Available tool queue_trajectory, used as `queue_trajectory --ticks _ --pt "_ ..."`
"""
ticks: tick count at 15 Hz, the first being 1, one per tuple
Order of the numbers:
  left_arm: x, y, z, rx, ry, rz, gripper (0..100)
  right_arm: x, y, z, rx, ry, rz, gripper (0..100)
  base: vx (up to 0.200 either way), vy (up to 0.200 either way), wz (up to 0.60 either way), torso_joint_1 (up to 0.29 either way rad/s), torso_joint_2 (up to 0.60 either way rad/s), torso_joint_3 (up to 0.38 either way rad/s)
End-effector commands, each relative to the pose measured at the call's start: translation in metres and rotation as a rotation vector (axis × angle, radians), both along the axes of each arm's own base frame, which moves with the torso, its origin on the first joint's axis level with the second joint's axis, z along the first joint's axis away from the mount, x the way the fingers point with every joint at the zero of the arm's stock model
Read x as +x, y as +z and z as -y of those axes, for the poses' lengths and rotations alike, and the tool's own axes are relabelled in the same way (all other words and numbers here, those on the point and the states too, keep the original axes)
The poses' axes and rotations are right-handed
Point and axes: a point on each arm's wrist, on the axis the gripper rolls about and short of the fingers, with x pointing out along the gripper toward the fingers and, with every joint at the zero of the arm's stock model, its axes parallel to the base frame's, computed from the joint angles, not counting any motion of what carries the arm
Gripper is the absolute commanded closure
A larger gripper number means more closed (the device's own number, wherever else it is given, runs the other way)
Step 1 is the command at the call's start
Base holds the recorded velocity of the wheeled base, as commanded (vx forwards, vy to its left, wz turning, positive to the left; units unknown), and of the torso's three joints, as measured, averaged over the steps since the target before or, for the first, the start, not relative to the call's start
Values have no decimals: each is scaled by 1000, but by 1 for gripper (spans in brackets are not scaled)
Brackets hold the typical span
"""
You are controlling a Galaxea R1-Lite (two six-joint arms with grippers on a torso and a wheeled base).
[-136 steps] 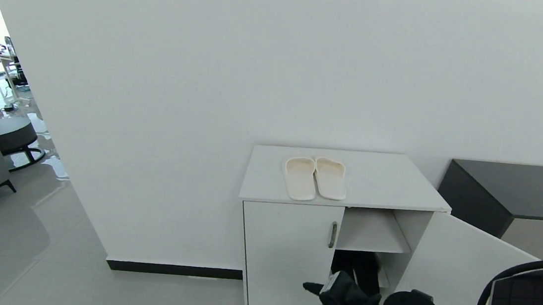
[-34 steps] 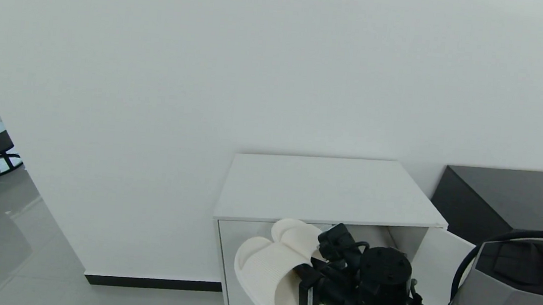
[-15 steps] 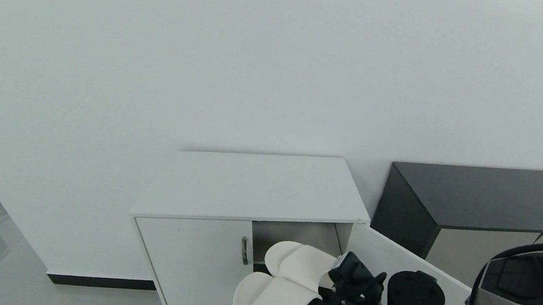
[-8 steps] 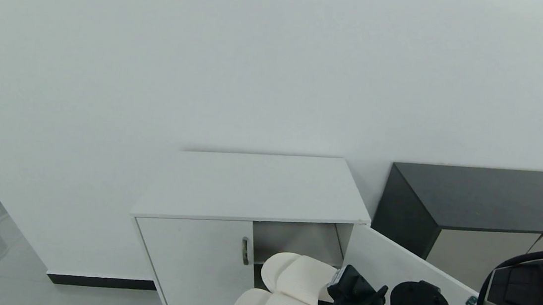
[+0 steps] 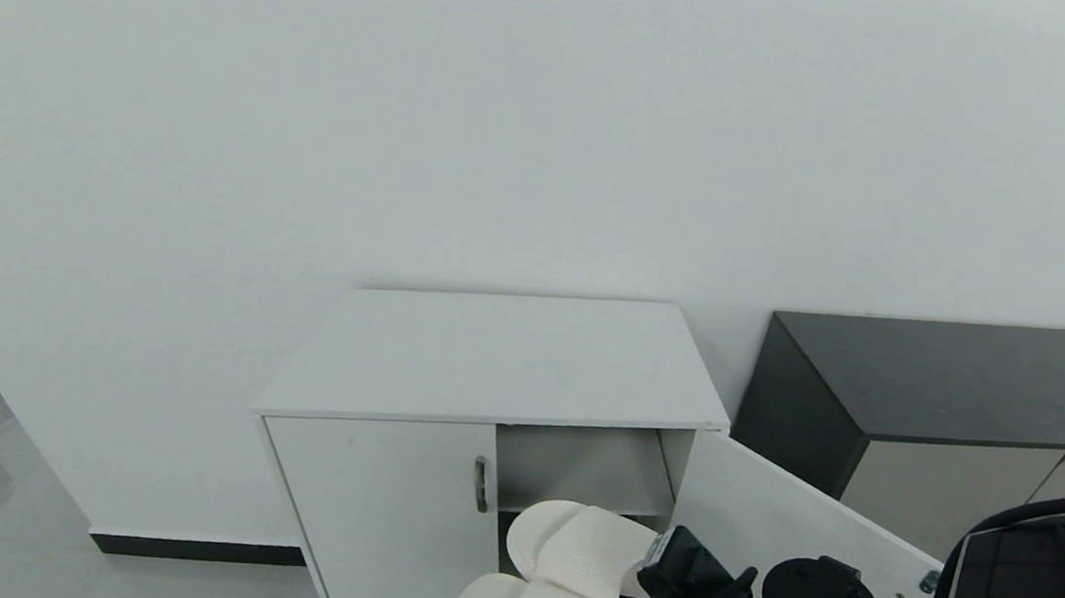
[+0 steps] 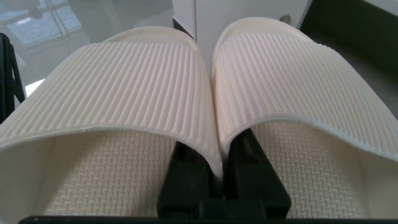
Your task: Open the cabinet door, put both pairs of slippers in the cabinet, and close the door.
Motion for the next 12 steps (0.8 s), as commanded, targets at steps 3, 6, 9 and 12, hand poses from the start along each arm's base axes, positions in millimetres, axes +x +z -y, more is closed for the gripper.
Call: queue_trajectory --ticks 3,6,9,12 --pt "0 0 0 -1 0 0 100 -1 0 0 0 4 0 100 0 0 0 -167 370 186" --pt "0 0 0 -1 0 0 100 -1 0 0 -1 4 -1 100 0 0 0 -173 375 199" --pt "0 0 0 -1 0 0 100 -1 -1 0 -4 4 -3 100 0 0 0 -198 434 230" --pt "0 0 0 -1 0 0 100 -2 -2 0 -7 5 -9 100 0 0 0 -246 556 287"
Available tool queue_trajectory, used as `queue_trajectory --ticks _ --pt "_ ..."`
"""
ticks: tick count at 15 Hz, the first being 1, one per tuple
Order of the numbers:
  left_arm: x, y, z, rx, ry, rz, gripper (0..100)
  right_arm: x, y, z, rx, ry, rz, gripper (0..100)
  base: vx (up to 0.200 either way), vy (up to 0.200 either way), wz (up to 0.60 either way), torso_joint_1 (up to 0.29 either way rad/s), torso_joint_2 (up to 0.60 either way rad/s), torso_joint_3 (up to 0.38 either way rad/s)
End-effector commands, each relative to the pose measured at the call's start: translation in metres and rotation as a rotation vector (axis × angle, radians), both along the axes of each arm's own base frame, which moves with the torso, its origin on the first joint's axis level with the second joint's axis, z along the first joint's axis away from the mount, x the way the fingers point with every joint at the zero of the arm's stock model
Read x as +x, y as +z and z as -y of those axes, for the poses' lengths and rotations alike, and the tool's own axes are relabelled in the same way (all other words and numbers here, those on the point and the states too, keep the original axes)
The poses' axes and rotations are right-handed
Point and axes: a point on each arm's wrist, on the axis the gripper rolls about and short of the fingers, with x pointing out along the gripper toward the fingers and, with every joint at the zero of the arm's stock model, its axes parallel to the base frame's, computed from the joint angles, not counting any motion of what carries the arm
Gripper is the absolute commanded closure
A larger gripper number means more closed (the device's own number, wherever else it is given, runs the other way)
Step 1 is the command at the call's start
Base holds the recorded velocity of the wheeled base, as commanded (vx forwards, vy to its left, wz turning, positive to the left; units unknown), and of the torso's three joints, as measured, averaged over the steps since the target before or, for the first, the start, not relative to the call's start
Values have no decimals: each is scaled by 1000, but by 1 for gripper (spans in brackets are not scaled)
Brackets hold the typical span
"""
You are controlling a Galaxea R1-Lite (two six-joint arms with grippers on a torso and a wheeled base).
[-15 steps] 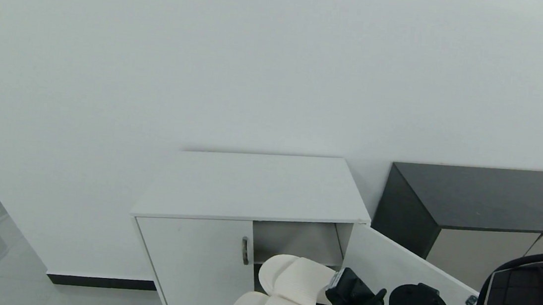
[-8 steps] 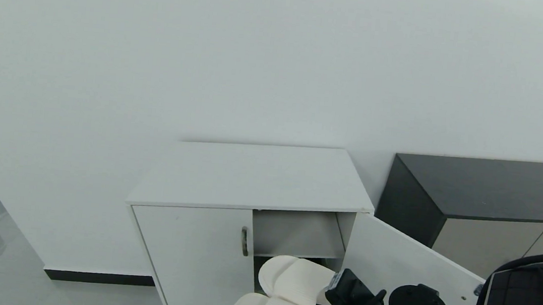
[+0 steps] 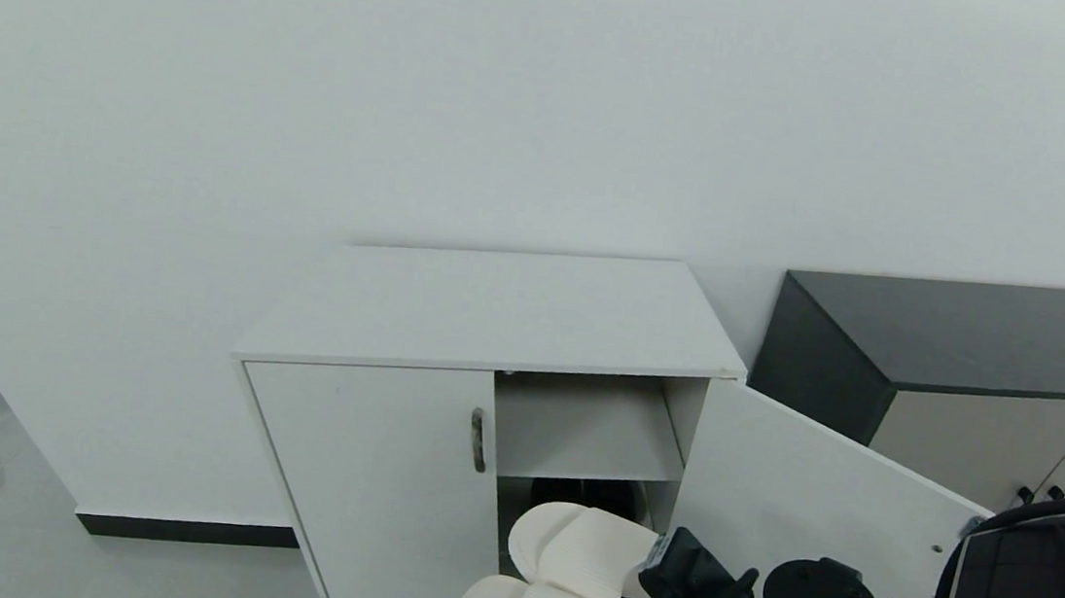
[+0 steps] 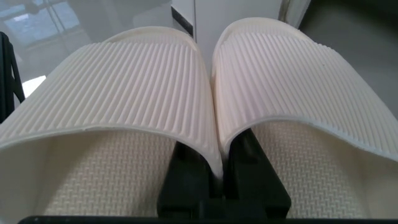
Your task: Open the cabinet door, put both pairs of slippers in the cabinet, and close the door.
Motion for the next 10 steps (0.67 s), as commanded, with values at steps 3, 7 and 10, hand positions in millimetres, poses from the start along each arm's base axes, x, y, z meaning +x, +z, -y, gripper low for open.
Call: queue_trajectory --ticks 3,7,10 --pt "0 0 0 -1 0 0 100 -1 -2 0 -4 4 -4 100 0 0 0 -250 546 294" --pt "0 0 0 0 0 0 100 -1 -1 -1 -5 6 -2 100 0 0 0 -237 535 301" --pt "0 0 0 -1 0 0 100 -2 -1 -1 -5 10 -2 100 0 0 0 -216 505 282"
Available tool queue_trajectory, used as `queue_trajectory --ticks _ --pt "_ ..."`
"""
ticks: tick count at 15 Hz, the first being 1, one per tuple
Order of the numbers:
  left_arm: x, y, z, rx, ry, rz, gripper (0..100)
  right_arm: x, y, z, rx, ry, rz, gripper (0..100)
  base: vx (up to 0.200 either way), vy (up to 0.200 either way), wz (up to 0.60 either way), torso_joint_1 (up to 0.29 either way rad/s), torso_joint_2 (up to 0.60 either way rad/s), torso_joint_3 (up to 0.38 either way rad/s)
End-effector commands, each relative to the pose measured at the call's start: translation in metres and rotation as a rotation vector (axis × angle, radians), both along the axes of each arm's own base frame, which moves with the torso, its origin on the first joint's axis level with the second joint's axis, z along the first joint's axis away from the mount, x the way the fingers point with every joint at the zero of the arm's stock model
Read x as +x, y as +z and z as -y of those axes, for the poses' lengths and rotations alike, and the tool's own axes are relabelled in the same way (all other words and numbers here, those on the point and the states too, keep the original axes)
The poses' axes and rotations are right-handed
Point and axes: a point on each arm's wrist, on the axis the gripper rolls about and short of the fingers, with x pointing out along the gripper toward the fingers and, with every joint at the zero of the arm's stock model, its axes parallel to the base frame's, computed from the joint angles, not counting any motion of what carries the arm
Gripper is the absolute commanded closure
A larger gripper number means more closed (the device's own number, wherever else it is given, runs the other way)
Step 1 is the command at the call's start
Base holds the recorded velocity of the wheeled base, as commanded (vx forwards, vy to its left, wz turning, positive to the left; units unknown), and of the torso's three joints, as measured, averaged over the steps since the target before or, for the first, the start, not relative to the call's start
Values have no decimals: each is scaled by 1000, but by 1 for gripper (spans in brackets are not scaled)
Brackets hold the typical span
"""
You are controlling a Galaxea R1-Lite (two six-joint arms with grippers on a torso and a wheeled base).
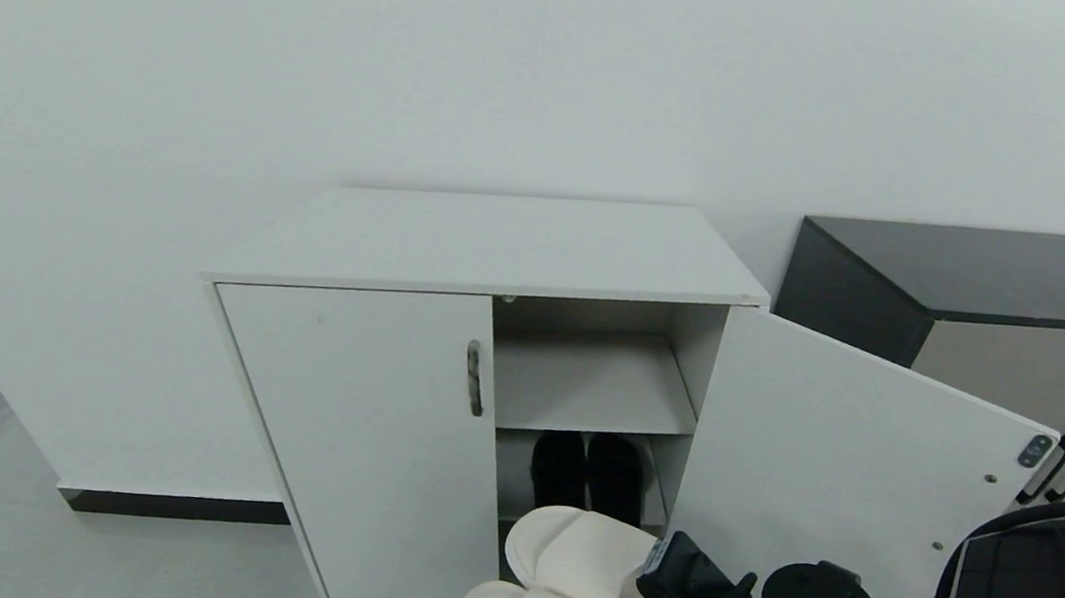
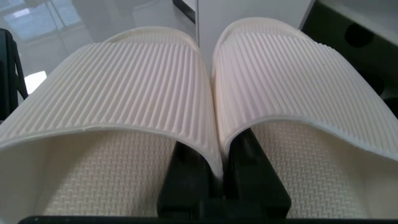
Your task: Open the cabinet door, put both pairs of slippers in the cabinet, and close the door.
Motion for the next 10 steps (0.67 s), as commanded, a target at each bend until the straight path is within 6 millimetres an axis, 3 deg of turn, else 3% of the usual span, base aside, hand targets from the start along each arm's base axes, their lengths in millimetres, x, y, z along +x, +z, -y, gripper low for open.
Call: queue_trajectory --ticks 1,10 --pt "0 0 0 0 0 0 100 0 -1 0 -2 0 -1 100 0 0 0 -212 496 281" --pt "0 0 0 0 0 0 100 -1 -1 0 -5 1 -5 100 0 0 0 -186 473 293"
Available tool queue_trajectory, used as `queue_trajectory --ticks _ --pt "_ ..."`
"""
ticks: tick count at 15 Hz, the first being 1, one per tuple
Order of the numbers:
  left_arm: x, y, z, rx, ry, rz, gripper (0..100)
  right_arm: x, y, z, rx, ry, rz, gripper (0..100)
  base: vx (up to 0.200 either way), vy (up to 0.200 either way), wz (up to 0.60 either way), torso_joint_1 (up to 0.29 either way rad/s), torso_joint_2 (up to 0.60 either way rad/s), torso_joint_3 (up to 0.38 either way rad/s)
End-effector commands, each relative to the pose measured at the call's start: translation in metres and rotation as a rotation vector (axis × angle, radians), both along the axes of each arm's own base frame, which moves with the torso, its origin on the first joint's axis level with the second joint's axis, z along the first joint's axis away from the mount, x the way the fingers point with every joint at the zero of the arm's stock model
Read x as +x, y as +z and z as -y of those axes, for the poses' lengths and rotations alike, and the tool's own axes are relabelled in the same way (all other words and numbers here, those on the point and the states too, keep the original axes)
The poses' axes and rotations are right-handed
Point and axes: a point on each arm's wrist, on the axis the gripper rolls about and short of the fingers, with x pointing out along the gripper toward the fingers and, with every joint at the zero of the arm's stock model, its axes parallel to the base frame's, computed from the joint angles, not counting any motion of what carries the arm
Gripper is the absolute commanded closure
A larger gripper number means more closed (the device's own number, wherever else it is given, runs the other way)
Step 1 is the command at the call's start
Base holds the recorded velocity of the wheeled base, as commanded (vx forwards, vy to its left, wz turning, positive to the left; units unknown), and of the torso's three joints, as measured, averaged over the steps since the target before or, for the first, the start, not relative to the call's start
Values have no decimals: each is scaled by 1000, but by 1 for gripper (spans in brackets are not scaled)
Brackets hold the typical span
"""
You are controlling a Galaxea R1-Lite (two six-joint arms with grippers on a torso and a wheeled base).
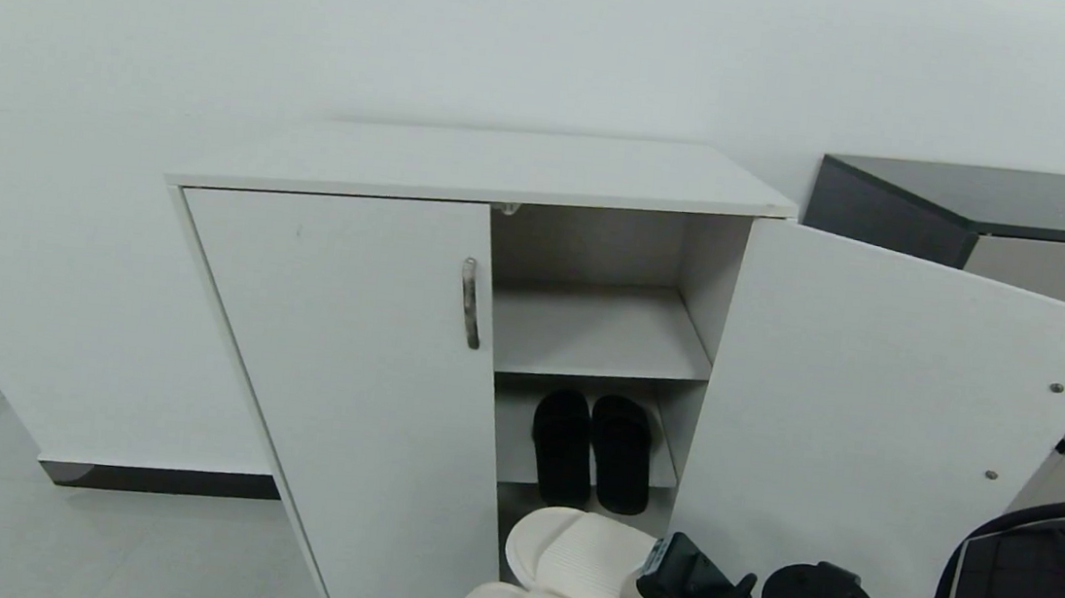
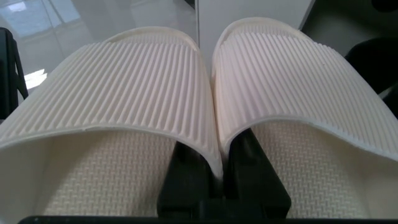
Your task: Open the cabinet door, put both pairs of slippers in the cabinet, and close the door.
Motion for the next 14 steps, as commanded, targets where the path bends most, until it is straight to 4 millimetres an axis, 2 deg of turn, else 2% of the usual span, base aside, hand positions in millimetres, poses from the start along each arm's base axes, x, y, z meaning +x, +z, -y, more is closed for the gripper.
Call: queue_trajectory --ticks 1,6,9,10,12,13,14 --pt "0 0 0 0 0 0 100 -1 -1 1 -5 1 -3 100 0 0 0 -159 447 310" --pt "0 0 0 0 0 0 100 -1 -1 0 -3 2 -3 100 0 0 0 -131 447 312" --pt "0 0 0 0 2 0 100 -2 -2 2 -14 -10 -2 100 0 0 0 -37 155 111" --pt "0 0 0 -1 2 0 100 2 9 -2 26 -42 28 100 0 0 0 0 0 0" --pt "0 0 0 0 2 0 100 16 31 -19 74 -237 52 100 0 0 0 0 0 0" --pt "0 0 0 0 2 0 100 26 55 -29 50 -391 19 100 0 0 0 0 0 0" --pt "0 0 0 0 2 0 100 31 76 -33 20 -451 -52 100 0 0 0 0 0 0"
